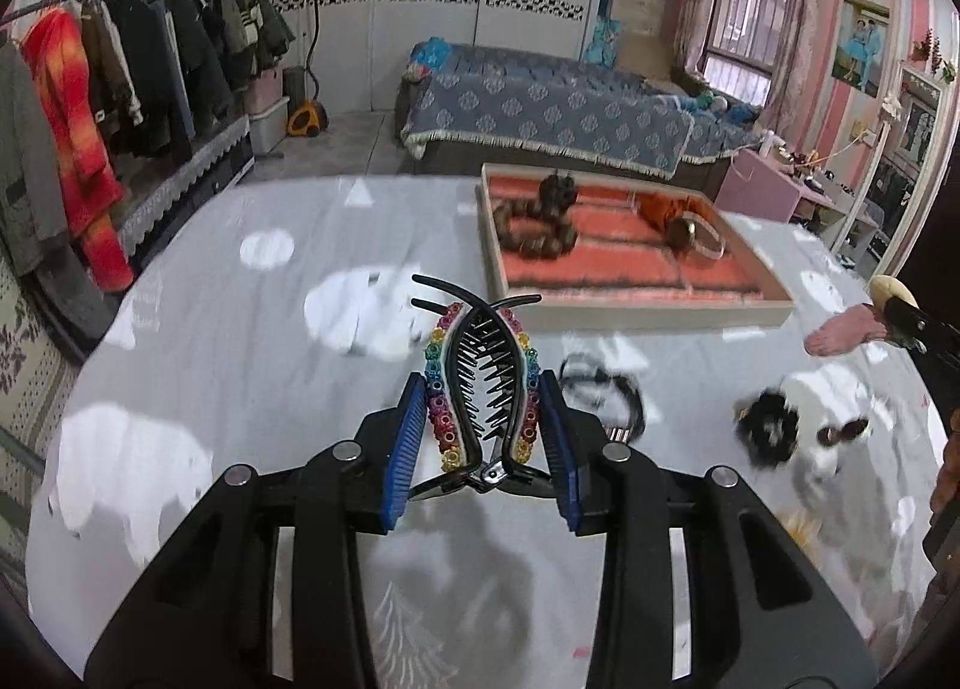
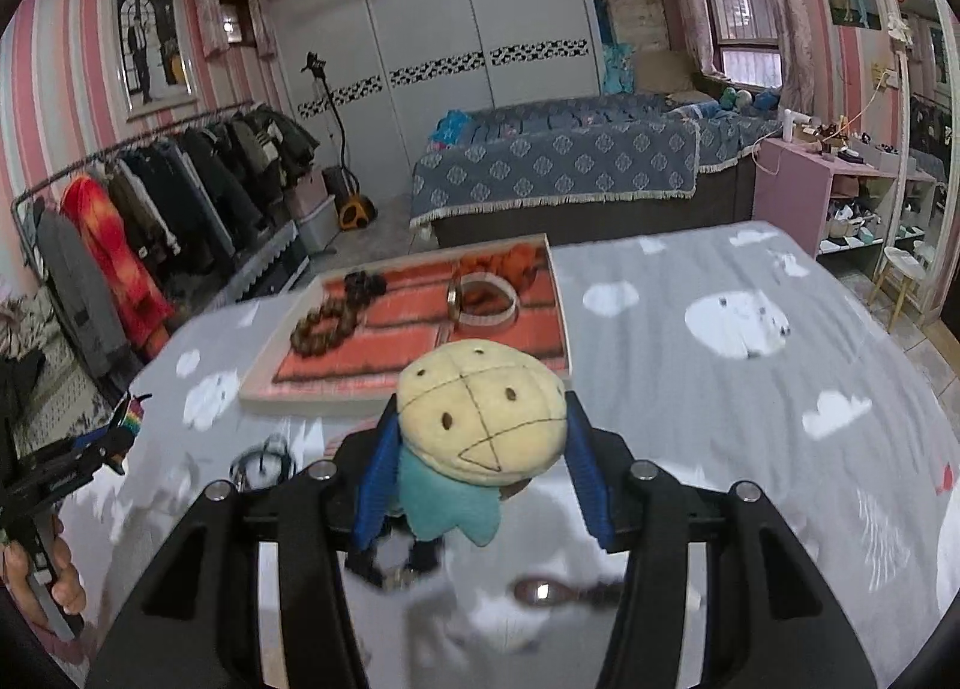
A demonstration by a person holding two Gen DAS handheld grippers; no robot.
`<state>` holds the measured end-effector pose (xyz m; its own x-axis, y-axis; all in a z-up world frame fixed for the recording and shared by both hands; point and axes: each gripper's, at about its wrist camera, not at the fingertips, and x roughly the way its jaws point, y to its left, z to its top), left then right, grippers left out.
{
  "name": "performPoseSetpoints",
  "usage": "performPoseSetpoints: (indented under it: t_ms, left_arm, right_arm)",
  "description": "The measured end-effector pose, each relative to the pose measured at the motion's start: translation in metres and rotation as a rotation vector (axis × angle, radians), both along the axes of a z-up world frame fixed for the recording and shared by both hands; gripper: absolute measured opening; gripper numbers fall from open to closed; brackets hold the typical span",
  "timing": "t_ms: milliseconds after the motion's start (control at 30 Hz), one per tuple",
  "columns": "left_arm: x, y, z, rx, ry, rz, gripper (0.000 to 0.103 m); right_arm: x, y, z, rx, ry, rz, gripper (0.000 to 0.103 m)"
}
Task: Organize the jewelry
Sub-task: 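Carry the hair clip and plush hair tie into the tray and release both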
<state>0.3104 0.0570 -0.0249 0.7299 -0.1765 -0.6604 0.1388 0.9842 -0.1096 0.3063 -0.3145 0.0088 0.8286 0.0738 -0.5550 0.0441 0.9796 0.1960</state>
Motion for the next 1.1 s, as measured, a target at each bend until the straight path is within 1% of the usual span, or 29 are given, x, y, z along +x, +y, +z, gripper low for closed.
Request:
performPoseSetpoints:
  t_ms: [233,400,467,633,733,867,933,967,1100]
  left_arm:
    - [0.043,-0.023,0.022,-0.022,-0.047,-0.024,0.036]
    - [0.078,-0.045,0.026,-0.027,-0.071,-0.045,0.036]
    - [0.095,-0.058,0.024,-0.027,-0.076,-0.059,0.036]
    - [0.13,-0.083,0.011,-0.006,-0.066,-0.093,0.036]
    - [0.147,-0.093,-0.001,0.007,-0.051,-0.107,0.036]
    - [0.169,-0.099,-0.018,0.003,-0.02,-0.107,0.036]
    - [0.178,-0.097,-0.031,-0.017,0.015,-0.106,0.036]
    - [0.18,-0.097,-0.035,-0.015,0.025,-0.106,0.036]
    - [0.183,-0.098,-0.054,0.03,0.051,-0.105,0.037]
  right_arm:
    - [0.053,-0.007,0.015,-0.011,-0.033,-0.009,0.051]
    - [0.094,-0.009,0.011,-0.01,-0.034,-0.013,0.051]
    - [0.111,-0.007,0.006,-0.024,-0.031,-0.012,0.051]
    - [0.148,-0.008,-0.011,-0.02,-0.011,-0.014,0.051]
    - [0.164,-0.006,-0.025,-0.045,0.009,-0.018,0.051]
    - [0.175,-0.003,-0.044,-0.06,0.036,-0.019,0.051]
    - [0.178,0.002,-0.055,-0.096,0.06,-0.013,0.051]
    - [0.178,0.005,-0.058,-0.112,0.064,-0.013,0.051]
    - [0.183,0.007,-0.069,-0.13,0.089,-0.01,0.051]
